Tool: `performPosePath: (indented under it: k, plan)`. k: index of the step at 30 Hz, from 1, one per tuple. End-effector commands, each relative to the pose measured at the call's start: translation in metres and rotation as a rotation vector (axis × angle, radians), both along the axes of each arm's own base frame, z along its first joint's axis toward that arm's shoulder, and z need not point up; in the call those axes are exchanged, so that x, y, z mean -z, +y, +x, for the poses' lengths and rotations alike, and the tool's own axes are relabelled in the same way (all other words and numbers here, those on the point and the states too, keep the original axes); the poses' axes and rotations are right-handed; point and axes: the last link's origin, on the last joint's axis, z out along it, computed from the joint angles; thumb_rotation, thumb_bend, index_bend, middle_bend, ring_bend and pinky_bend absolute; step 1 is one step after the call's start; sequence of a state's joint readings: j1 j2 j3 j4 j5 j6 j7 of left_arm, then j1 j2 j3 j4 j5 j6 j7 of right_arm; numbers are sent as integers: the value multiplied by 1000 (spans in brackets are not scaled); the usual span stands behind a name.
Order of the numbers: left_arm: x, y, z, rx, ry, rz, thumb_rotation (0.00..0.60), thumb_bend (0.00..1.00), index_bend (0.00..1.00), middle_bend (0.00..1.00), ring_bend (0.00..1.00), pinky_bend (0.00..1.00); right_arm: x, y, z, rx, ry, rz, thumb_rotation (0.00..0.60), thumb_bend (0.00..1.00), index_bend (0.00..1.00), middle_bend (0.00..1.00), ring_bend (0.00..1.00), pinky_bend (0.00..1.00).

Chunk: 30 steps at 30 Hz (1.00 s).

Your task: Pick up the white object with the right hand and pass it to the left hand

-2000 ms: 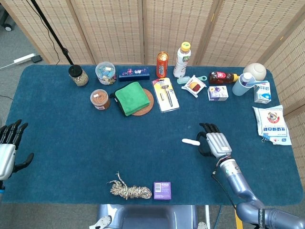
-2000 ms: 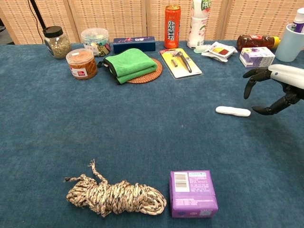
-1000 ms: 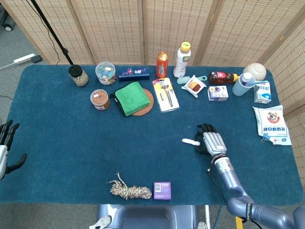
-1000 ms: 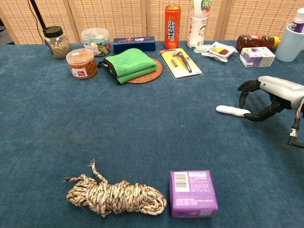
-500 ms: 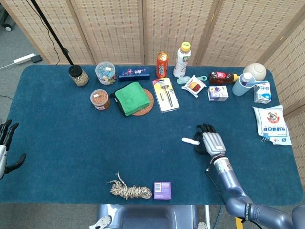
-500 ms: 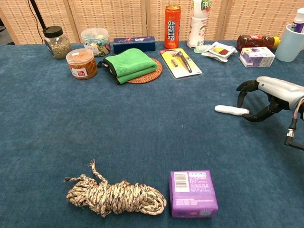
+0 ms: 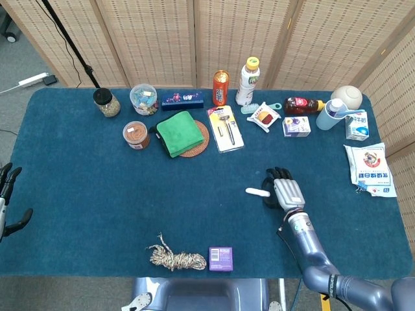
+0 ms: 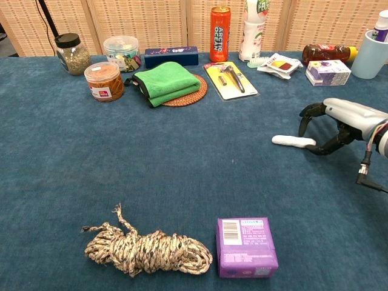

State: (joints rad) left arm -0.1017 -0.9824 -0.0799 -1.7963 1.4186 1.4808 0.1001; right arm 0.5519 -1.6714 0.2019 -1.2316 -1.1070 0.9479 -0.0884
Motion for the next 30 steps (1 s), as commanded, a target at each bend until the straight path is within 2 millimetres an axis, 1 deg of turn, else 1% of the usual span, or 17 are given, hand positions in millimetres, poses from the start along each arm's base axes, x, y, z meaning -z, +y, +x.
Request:
performPosePath:
  k: [1,11,17,21,26,30]
  plan:
    - [0,0,0,2,-1,2,600,288,60,0,0,0,1,-2,0,1,-2,-5,600,396,468,181,25,0]
    - [-2,-1,-1,2,3,9,600,287,60,0,0,0,4,0,-6,9,12,2,600,396,473,187,27,0]
    - [-2,-1,0,7,2,8,600,287,60,0,0,0,5,0,-4,4,5,-7,600,395,559,256,72,0]
    - [-2,-1,0,7,2,10,600,287,60,0,0,0,5,0,-3,1,-7,-20,600,396,593,287,97,0]
    - [0,-1,1,9,7,-5,600,287,84,0,0,0,1,0,0,-11,-21,-28,600,396,602,293,104,0]
    - [11,5,12,61,29,-74,600,287,114,0,0,0,-12,3,8,-34,-58,-37,600,396,603,293,105,0]
